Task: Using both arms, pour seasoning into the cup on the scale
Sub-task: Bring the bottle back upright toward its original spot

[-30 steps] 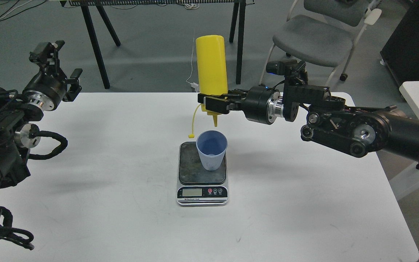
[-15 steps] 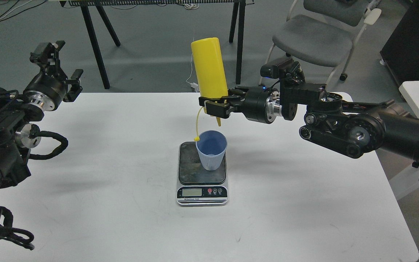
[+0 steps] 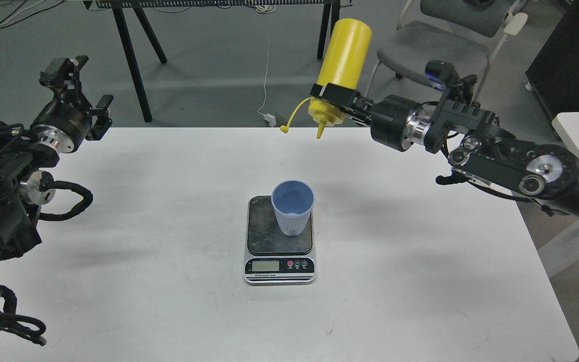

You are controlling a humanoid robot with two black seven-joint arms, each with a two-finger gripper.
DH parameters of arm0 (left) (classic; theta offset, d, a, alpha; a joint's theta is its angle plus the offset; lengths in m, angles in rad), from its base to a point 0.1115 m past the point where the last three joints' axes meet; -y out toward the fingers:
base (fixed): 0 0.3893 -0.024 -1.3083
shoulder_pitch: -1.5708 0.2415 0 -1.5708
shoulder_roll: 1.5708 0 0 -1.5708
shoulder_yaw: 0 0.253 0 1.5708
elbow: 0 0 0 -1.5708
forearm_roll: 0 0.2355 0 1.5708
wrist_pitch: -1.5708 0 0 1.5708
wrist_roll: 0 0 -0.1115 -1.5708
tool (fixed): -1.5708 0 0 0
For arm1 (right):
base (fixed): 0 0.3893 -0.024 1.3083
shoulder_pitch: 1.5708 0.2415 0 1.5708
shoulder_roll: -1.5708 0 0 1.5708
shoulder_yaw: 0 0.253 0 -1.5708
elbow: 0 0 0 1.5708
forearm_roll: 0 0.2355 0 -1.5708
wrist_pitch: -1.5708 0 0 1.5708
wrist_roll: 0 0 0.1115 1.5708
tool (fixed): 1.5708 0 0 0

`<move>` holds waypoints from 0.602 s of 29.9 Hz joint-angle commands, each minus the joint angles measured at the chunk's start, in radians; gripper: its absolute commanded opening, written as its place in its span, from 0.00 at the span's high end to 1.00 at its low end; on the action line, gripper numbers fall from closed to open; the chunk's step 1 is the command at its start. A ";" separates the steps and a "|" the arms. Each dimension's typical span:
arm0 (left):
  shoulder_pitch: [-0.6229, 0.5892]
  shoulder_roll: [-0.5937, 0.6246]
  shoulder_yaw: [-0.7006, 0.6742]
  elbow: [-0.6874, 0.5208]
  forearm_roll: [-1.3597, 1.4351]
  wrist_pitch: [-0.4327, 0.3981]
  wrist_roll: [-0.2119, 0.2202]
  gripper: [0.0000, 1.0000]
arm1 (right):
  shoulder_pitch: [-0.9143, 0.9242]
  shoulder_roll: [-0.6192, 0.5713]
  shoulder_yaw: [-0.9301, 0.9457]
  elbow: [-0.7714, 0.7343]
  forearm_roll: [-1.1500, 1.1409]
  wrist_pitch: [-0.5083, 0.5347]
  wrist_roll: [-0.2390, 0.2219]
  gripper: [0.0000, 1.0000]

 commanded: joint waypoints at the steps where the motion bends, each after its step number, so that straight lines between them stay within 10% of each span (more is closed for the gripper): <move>1: 0.001 -0.003 0.000 0.000 0.000 0.000 0.000 0.03 | -0.180 -0.105 0.181 0.089 0.403 0.183 0.017 0.72; 4: 0.000 -0.009 0.001 0.000 0.002 0.000 0.000 0.03 | -0.384 -0.116 0.360 0.077 0.694 0.398 0.012 0.71; 18: 0.000 -0.024 0.005 0.002 0.000 0.000 0.000 0.03 | -1.040 0.069 0.858 0.066 0.845 0.410 0.096 0.67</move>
